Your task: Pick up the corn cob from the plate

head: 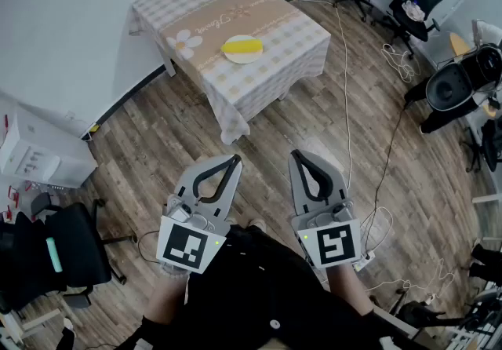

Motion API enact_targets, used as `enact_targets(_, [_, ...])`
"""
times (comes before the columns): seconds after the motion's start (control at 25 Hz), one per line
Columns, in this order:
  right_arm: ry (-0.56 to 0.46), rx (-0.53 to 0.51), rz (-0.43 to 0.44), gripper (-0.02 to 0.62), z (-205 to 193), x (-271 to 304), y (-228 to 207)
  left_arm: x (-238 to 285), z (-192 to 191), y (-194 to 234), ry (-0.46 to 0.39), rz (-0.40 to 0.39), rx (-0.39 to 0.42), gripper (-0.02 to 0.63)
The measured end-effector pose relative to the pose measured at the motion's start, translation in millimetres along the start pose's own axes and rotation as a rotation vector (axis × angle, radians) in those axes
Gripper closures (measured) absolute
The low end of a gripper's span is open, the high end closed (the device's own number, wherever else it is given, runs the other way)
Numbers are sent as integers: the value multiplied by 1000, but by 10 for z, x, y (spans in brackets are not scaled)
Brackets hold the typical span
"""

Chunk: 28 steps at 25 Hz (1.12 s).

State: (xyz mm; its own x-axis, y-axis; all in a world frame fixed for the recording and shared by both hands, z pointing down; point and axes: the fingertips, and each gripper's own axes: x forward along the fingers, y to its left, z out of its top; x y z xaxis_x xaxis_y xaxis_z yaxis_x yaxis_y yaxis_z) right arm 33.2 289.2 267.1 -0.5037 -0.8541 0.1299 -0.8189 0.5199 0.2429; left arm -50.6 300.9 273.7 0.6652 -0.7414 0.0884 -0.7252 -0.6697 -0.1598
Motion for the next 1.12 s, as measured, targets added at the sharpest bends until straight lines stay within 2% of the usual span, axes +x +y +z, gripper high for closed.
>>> enact_targets(0.64, [-16,8,21,554,-30,-87,-102,80,37,-163,2,14,4,592])
enact_targets(1.12, [-25,6,54,552,-153,-384,-277,217,134,-527,6,35,10,593])
